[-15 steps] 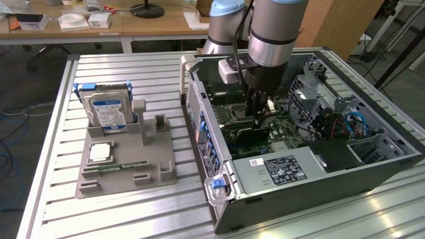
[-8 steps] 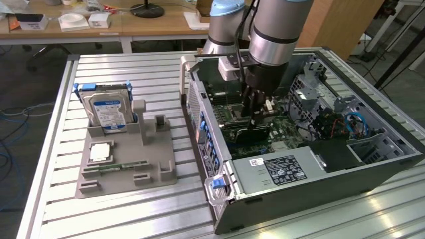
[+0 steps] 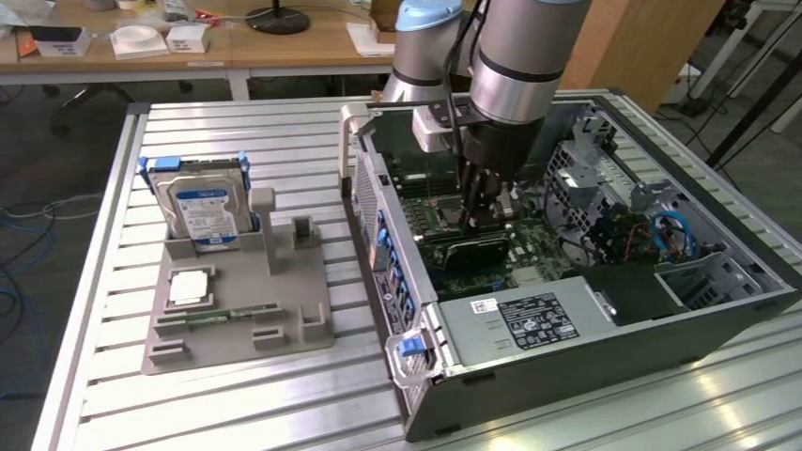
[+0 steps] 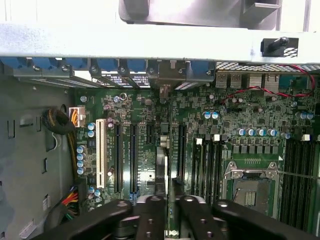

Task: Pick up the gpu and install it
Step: 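Insert the gpu into the slot, then press down on the gpu until it lock into place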

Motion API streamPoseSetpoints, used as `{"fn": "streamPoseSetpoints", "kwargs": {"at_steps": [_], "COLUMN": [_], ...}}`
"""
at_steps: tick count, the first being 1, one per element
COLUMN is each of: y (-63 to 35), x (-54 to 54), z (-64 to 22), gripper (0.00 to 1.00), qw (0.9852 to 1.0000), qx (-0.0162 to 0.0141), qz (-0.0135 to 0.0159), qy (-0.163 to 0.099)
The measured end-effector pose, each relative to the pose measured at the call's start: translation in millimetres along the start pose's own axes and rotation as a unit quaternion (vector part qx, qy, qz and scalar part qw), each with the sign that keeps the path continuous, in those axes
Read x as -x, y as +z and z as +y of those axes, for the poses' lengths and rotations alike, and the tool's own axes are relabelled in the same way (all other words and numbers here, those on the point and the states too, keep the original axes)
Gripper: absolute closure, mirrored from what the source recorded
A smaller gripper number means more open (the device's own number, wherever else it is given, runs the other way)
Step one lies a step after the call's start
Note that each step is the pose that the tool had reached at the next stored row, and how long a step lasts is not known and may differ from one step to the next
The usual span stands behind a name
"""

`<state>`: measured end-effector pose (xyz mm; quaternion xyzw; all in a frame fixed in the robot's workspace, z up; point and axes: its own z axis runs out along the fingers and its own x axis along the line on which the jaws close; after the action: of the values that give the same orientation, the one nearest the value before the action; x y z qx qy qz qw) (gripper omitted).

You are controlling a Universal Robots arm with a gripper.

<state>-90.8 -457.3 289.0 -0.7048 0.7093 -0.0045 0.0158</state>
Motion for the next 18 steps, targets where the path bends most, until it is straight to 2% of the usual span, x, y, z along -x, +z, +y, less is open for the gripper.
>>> {"fn": "streamPoseSetpoints", "kwargs": {"at_steps": [1,3,4,18], "y": [0.0,0.0,0.0,0.0], "x": [0.0,0.0,0.0,0.0], "z": [0.0,0.0,0.0,-0.2], "gripper": [0.86,0.86,0.89,0.89], "qw": [1.0000,1.0000,1.0000,1.0000], "qx": [0.0000,0.0000,0.0000,0.0000], "qz": [0.0000,0.0000,0.0000,0.0000], "qy": [0.000,0.000,0.000,0.000]}}
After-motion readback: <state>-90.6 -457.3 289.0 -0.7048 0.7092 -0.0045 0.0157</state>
